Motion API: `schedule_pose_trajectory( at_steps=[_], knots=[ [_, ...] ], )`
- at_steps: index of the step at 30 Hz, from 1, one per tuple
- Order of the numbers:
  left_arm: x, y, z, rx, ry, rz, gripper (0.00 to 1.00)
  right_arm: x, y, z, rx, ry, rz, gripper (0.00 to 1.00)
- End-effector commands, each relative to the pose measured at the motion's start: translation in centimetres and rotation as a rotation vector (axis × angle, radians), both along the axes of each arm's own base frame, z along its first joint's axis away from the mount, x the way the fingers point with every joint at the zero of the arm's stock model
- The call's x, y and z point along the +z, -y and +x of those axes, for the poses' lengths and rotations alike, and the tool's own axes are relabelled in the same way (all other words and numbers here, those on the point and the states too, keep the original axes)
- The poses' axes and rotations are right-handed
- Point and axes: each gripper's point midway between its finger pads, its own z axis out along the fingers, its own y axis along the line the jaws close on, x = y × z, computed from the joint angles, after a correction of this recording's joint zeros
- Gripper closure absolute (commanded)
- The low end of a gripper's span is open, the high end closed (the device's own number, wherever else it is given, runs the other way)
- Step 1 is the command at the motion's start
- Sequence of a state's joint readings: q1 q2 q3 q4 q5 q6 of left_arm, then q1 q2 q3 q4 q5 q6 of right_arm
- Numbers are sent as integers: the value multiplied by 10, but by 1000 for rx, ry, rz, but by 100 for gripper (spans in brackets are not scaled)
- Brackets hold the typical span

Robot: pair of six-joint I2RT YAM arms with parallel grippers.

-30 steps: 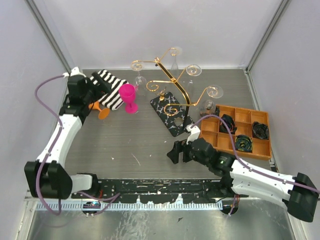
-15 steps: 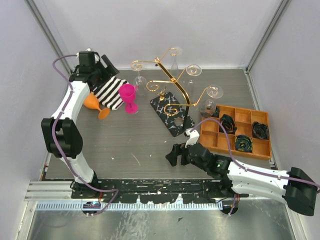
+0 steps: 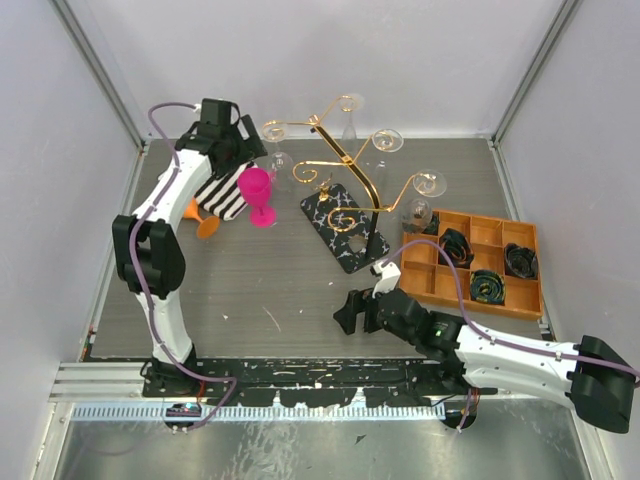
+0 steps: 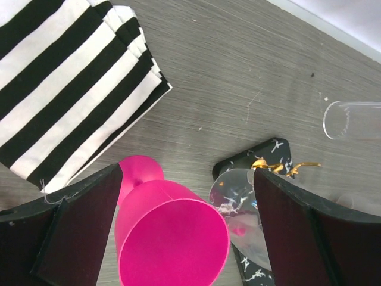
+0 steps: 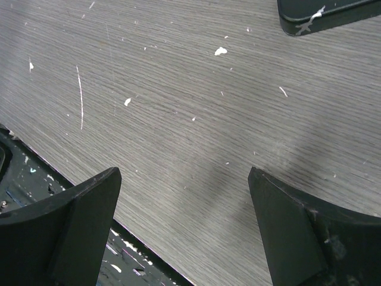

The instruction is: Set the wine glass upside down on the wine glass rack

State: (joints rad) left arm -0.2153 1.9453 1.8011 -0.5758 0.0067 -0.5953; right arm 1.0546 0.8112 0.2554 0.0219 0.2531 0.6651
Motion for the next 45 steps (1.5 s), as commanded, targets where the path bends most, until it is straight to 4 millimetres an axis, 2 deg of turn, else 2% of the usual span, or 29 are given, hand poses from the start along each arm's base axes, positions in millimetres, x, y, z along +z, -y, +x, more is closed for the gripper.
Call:
schedule_pose_trajectory(
  at_steps=[1,6,12,19,25,35,45],
  knots=[
    [-7,-4,-1,19,-38,111,2,6,-1,3,-31,8,42,6],
    [-13,-5,-7,11,-73,231,4,-1,2,2,-45,-8,38,6],
    [-11,2,-13,-19,-72,337,5,-5,3,2,-48,-13,22,5],
    [-19,2,-15,-43,-96,360,10,-9,2,1,-45,-24,15,5],
    [-28,3,-26,-79,-142,393,12,-12,3,0,-43,-32,7,4],
    [-20,3,-38,-92,-138,395,18,-12,3,1,-51,-32,9,4],
    [-26,-2,-61,-108,-168,430,19,-16,3,0,-51,-44,0,4]
  ],
)
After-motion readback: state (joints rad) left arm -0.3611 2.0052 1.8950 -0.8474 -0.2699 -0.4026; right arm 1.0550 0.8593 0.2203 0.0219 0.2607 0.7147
